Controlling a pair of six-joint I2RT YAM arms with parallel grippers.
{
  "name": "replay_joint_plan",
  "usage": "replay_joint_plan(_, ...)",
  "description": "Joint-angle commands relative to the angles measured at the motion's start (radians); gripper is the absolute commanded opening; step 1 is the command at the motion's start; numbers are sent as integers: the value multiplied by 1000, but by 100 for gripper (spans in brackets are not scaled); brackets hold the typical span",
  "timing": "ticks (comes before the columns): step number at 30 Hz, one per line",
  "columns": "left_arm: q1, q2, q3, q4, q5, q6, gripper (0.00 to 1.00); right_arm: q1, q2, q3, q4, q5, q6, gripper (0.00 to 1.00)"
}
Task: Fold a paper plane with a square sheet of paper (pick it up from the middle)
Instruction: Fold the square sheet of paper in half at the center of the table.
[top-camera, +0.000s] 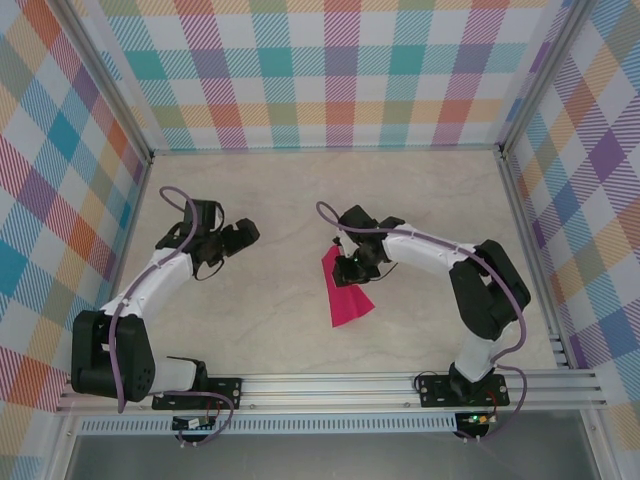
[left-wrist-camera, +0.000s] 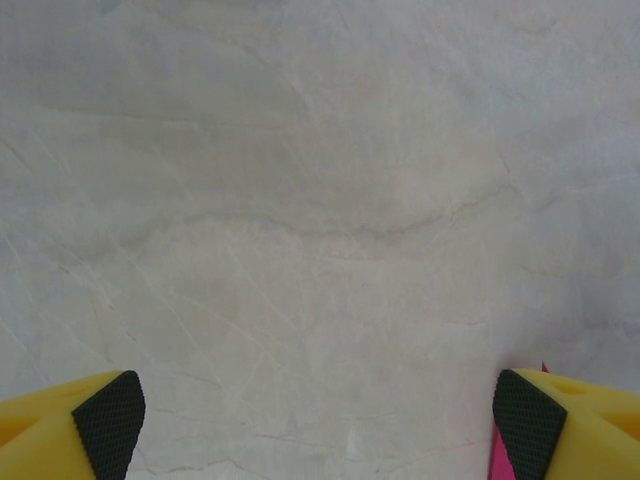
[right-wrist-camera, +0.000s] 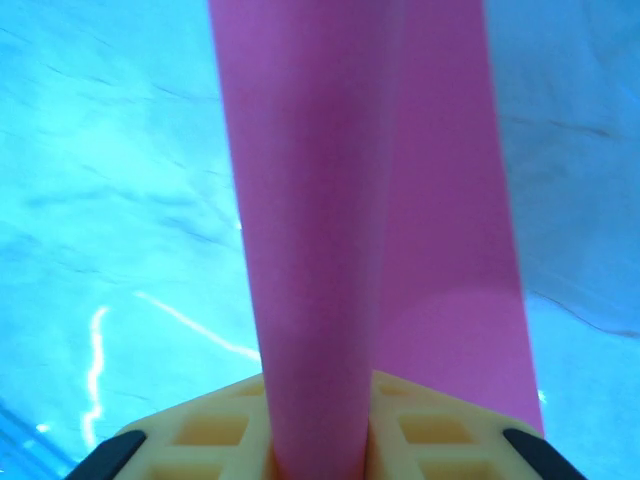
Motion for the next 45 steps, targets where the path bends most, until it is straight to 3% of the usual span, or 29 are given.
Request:
replay_joint_plan(1,-16,-38,-34,63,54,-46,89,-11,-53,-23,146,-167,117,22)
replay_joint_plan(5,-35,-34,-41,70,56,-56,85,-29,-53,-9,224,-309,206,20)
replay_joint_plan(13,-80,-9,-49,146,80,-88,80,-85,-2,-32,319,-416,285,20)
replay_joint_plan(20,-175,51,-70,235,112,-146,74,-117,99,-20,225,-372,234,22)
replay_joint_plan(27,-271,118,-89,335,121,-189,70,-122,136,0,133,-245,204,30)
replay_joint_plan(32,-332,176,-81,394,150,-211,58,-122,146,-2,124,-205,207,30)
replay_joint_plan(39,-398,260,-62,426,175,-233,28,-122,155,-1,121,-168,215,35)
replay_joint_plan(45,-443,330,-35,437,210,-233,20,-123,159,9,114,-159,215,37)
